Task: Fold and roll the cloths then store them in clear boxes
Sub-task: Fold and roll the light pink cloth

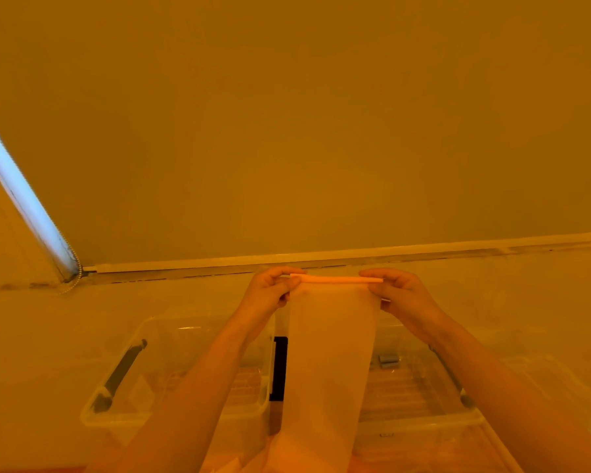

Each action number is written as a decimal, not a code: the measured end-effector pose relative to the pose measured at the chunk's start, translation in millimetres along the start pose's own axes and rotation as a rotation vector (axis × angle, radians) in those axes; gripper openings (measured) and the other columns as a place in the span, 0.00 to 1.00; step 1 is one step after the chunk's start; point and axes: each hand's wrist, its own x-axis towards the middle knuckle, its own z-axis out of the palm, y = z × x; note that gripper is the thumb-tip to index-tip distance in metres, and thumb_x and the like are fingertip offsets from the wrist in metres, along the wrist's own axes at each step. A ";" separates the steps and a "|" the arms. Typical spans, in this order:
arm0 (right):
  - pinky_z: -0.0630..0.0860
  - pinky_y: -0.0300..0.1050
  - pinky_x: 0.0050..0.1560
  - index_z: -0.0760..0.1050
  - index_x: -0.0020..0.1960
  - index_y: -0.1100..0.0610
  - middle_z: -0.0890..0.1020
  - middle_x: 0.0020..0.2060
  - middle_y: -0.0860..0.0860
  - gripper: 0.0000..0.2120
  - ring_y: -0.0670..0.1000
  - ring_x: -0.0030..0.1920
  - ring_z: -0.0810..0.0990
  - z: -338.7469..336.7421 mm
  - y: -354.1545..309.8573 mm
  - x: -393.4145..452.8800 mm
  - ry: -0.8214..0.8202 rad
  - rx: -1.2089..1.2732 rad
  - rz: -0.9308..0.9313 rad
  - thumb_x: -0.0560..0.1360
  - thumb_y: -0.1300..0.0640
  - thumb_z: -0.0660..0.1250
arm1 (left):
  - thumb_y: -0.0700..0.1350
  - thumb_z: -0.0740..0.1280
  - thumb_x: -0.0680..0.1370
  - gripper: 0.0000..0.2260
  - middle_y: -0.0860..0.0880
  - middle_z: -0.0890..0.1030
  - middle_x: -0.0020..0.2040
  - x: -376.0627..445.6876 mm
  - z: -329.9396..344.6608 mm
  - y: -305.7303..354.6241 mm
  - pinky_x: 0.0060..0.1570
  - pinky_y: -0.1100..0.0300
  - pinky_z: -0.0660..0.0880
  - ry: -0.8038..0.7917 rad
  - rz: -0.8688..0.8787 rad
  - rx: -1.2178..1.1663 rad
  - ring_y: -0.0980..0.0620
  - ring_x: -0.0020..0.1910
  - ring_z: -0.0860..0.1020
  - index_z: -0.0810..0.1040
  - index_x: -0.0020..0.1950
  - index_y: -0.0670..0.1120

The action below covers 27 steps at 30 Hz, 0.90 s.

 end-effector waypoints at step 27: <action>0.80 0.46 0.44 0.79 0.49 0.57 0.82 0.44 0.54 0.08 0.53 0.44 0.81 -1.6 0.9 -5.4 -0.006 -0.078 -0.013 0.75 0.66 0.64 | 0.40 0.65 0.77 0.06 0.52 0.74 0.31 -0.9 -0.3 -4.1 0.28 0.67 0.64 0.007 -0.018 0.087 0.58 0.28 0.68 0.81 0.50 0.47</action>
